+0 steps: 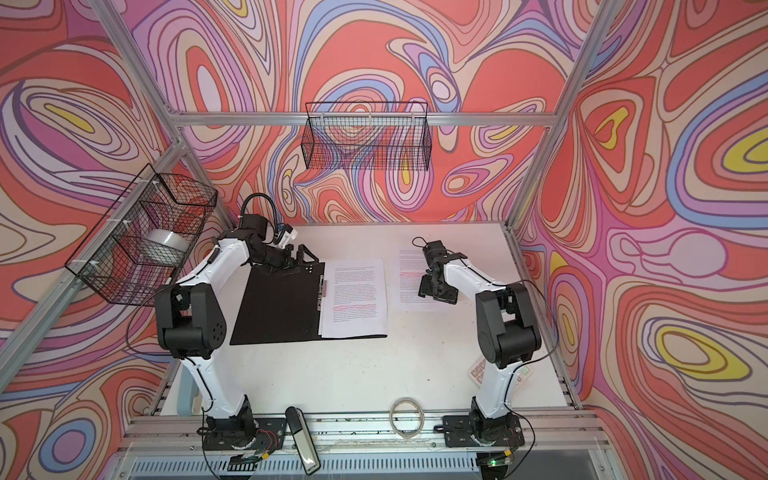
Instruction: Put the files into the folder
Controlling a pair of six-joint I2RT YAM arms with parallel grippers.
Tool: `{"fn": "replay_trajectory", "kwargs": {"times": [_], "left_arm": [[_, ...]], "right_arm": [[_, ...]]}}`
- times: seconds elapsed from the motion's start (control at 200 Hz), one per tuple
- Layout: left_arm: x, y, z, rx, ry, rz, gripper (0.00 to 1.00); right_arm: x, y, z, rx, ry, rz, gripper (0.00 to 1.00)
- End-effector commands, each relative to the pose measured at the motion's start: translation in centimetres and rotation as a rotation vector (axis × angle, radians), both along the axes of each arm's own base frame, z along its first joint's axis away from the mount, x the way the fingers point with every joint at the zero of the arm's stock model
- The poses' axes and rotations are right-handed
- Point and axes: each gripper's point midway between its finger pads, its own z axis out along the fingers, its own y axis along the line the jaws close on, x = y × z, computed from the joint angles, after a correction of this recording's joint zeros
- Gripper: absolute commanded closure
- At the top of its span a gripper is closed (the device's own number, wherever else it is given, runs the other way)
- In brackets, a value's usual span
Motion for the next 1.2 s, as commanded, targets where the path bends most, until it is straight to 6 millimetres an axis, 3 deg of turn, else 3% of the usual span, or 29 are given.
{"fn": "replay_trajectory", "kwargs": {"times": [0.0, 0.305, 0.681, 0.982, 1.077, 1.147, 1.197], "left_arm": [[-1.8, -0.5, 1.2, -0.005, -0.007, -0.032, 0.0], [-2.8, -0.9, 2.3, 0.005, -0.02, -0.033, 0.0], [-3.7, -0.7, 1.7, 0.016, -0.01, -0.023, 0.0], [-3.8, -0.5, 1.0, 0.033, -0.003, -0.013, 0.0], [-4.0, -0.4, 0.5, 0.034, 0.009, -0.014, 0.0], [-4.1, -0.4, 0.3, 0.036, 0.013, -0.014, 0.0], [-4.1, -0.4, 0.3, 0.039, 0.011, -0.016, 0.0]], "right_arm": [[0.3, -1.7, 0.1, -0.012, -0.053, -0.07, 0.22], [0.4, -0.6, -2.1, 0.057, -0.013, -0.017, 0.22], [-1.3, -3.8, -4.4, -0.139, 0.103, 0.023, 0.27], [-1.5, -3.1, -5.3, -0.055, 0.101, 0.011, 0.42], [-1.5, -3.3, -5.2, -0.039, 0.094, 0.002, 0.5], [-1.6, -3.3, -5.1, -0.03, 0.093, 0.001, 0.64], [-1.7, -3.5, -5.0, -0.03, 0.092, -0.004, 0.65]]}}
